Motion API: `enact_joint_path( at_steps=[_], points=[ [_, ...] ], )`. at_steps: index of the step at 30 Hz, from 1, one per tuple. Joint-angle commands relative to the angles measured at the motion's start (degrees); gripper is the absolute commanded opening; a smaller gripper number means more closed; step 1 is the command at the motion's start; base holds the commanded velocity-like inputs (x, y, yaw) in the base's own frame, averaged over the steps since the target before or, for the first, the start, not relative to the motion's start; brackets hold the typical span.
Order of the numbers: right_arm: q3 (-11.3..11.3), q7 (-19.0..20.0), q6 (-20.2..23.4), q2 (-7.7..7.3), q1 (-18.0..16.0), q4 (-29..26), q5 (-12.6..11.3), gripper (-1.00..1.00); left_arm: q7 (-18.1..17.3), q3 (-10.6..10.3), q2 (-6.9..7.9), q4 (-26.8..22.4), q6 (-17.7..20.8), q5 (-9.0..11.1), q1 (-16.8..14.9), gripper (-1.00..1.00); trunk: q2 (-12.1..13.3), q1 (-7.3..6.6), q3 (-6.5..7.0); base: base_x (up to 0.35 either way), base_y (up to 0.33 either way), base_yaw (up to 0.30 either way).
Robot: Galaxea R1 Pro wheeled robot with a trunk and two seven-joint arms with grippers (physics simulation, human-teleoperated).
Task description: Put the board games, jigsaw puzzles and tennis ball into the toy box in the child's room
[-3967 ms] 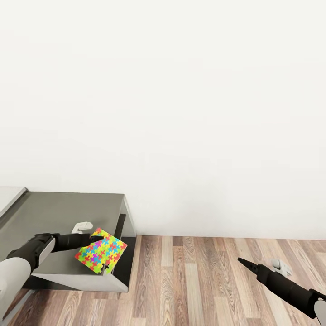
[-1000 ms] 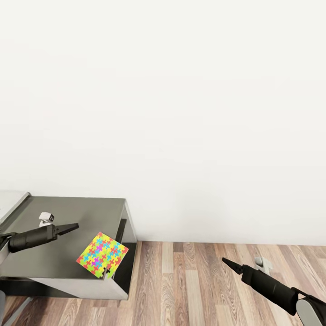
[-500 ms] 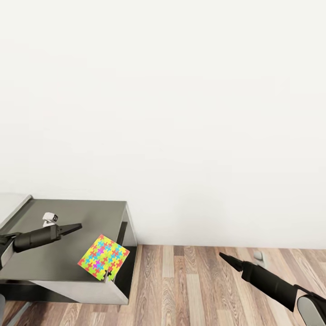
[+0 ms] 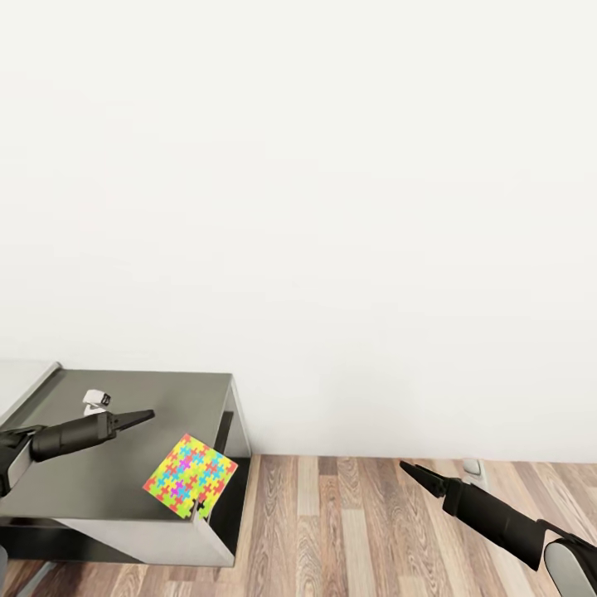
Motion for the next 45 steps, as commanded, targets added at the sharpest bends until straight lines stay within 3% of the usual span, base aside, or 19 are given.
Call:
enact_joint_path(
  at_steps=[1, 29, 31, 33, 36, 38, 42, 44, 45],
  points=[
    [-0.06, 0.05, 0.37, -0.01, -0.04, -0.01, -0.22, 1.00, -0.23, 0.06, -0.06, 0.00, 0.59, -0.08, -0.04, 1.00, -0.10, 0.03, -0.01, 0.000, 0.023, 0.000],
    [-0.21, -0.47, 0.34, 0.00, -0.11, 0.66, -0.27, 1.00, -0.23, -0.14, -0.93, -0.06, 0.20, -0.17, 0.09, 1.00, -0.10, 0.03, 2.32, -0.011, 0.053, 0.041],
    [-0.19, -0.52, 0.33, 0.01, -0.12, 0.69, -0.21, 1.00, -0.23, -0.55, -2.14, -0.97, 0.23, -0.17, 0.19, 1.00, -0.10, 0.03, 2.33, -0.014, 0.044, 0.010],
    [-0.29, -0.64, 0.28, -0.02, -0.13, 1.14, -0.04, 1.00, -0.23, -1.98, -4.58, -4.13, 0.70, -0.15, 1.00, 1.00, -0.10, 0.03, 2.34, -0.005, 0.015, 0.003],
    [-0.51, -0.70, 0.20, -0.05, -0.13, 1.82, 0.00, 1.00, -0.23, -2.97, -6.28, -6.74, 1.29, -0.12, 1.81, 1.00, -0.10, 0.03, 2.34, -0.002, 0.007, 0.001],
    [-1.47, -0.75, 0.15, -0.06, -0.17, 3.05, 0.00, 1.00, -0.23, -4.01, -8.75, -11.76, 4.54, -0.14, 3.20, 1.00, -0.10, 0.03, 2.34, -0.001, 0.003, 0.001],
    [-3.01, -0.73, 0.14, -0.07, -0.19, 4.15, 0.09, 1.00, -0.23, -4.55, -11.48, -18.98, 10.07, -0.29, 4.65, 1.00, -0.10, 0.03, 2.34, 0.000, 0.001, 0.000],
    [-4.08, -0.79, 0.31, -0.09, -0.19, 4.65, 0.13, 1.00, -0.23, -4.78, -13.05, -24.59, 13.22, -0.53, 7.52, 1.00, -0.10, 0.03, 2.34, 0.000, 0.000, 0.000],
    [-4.14, -0.80, 0.34, -0.08, -0.20, 4.68, 0.15, 1.00, -0.23, -4.81, -13.15, -25.20, 13.46, -0.51, 7.93, 1.00, -0.10, 0.03, 2.34, 0.000, 0.000, 0.000]
  ],
)
